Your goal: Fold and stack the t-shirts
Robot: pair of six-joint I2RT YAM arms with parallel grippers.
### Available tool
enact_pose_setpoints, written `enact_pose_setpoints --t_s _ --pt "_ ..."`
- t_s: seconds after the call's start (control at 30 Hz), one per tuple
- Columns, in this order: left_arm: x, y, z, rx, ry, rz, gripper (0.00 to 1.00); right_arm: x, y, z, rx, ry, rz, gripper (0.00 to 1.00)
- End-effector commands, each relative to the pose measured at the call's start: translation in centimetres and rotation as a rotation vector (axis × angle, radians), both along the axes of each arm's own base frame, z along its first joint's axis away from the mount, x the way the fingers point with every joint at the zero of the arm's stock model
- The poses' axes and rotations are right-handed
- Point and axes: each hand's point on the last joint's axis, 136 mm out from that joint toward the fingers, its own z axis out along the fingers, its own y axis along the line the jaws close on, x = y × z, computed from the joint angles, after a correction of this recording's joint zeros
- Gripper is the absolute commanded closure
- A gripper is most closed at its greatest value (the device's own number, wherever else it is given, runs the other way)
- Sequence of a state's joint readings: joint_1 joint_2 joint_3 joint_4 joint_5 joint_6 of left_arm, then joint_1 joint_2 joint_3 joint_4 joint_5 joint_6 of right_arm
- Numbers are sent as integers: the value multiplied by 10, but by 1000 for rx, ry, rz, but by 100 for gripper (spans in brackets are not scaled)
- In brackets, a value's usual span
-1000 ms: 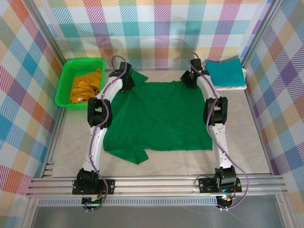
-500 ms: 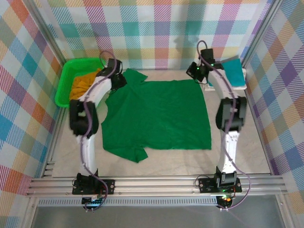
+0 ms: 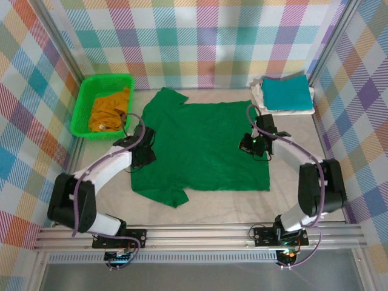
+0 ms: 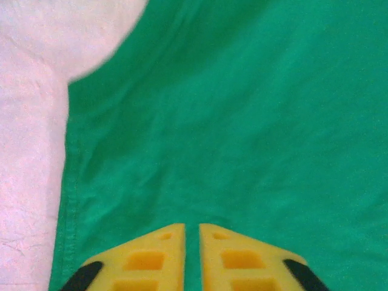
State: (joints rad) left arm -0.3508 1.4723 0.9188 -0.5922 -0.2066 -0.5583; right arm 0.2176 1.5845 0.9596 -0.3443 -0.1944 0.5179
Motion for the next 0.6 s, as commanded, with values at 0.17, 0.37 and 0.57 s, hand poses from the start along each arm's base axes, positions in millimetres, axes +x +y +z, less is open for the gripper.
enact_pose_setpoints --t_s 0.17,0.37,0.57 --pt "52 -16 -35 22 13 24 95 53 -6 -20 -111 14 -58 100" --pt "79 -18 -57 55 41 39 95 79 -8 -45 -144 72 -102 100" --pt "108 -20 -69 35 53 69 96 108 -7 -72 -136 132 -123 100"
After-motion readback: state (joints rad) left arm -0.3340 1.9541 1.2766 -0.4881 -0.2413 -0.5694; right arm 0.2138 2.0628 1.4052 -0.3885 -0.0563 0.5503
